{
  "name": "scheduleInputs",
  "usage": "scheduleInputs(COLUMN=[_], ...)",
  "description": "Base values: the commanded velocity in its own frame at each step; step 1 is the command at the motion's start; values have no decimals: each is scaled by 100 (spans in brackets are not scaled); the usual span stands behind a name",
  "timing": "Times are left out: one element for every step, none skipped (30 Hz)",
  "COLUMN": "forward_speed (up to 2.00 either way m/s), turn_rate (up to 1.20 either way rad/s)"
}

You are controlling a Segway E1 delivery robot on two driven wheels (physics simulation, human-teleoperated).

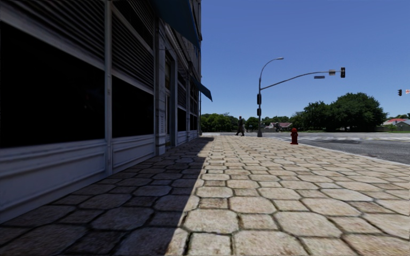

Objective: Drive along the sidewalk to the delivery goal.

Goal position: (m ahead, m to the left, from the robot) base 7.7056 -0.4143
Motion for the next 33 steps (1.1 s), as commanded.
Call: scheduleInputs(forward_speed=[200,200,200,200,200,200,200,200,200,200,200,200,200,200,200,200,200,200,200,200,200,200,200,200,200,200,200,200,200,200,200,200,200], turn_rate=[0,0,0,0,0,0,0,0,0,0,0,0,0,0,0,0,0,0,-7,-7,-46,-51,-38,-38,0,0,0,0,0,0,0,0,0])
